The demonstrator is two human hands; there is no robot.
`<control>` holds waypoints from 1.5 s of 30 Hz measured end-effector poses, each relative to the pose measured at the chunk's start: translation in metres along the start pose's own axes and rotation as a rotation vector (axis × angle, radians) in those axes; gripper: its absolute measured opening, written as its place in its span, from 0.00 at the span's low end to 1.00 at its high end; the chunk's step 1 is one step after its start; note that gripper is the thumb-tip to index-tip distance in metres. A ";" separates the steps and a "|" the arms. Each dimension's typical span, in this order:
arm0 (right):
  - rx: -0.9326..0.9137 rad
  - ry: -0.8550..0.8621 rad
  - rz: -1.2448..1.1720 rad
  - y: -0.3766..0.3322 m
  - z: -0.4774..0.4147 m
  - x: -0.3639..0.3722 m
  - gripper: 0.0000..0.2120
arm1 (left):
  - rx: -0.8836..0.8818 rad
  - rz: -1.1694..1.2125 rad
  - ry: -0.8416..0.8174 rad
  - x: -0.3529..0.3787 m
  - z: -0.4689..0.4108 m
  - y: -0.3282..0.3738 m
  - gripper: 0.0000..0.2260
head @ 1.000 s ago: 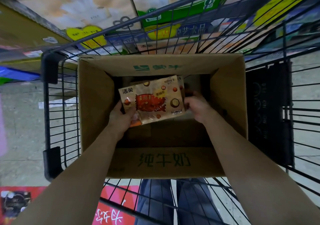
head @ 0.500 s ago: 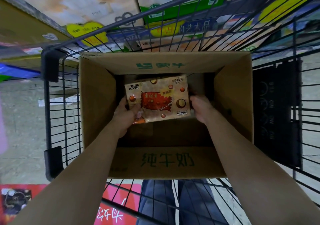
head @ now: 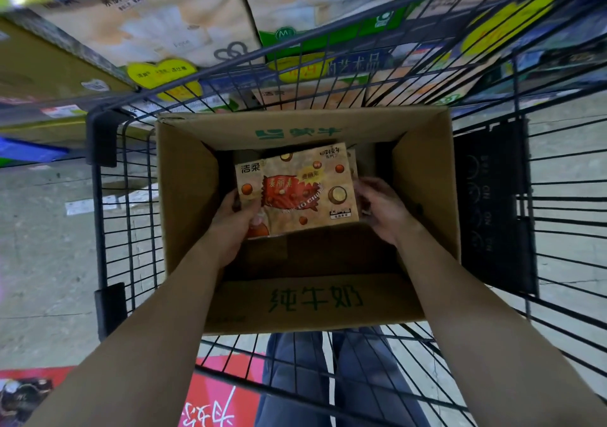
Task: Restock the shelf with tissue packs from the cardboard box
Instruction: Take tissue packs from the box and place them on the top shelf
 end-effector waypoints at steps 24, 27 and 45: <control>-0.349 0.097 0.327 -0.081 0.099 -0.035 0.25 | 0.194 0.037 -0.101 -0.053 0.083 0.068 0.31; -0.402 0.086 0.303 -0.105 0.126 -0.046 0.25 | 0.193 0.092 -0.126 -0.074 0.100 0.078 0.28; -0.704 -0.109 0.136 -0.236 0.309 -0.036 0.18 | 0.510 0.434 -0.130 -0.203 0.264 0.162 0.22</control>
Point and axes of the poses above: each hand's wrist, its own z-axis away from the middle knuckle, its own x-axis out of the palm, y = z × x, the point moved 7 cm from there along -z, towards the middle knuckle, and after that the axes turned 11 degrees about y, right-handed, at the moved point
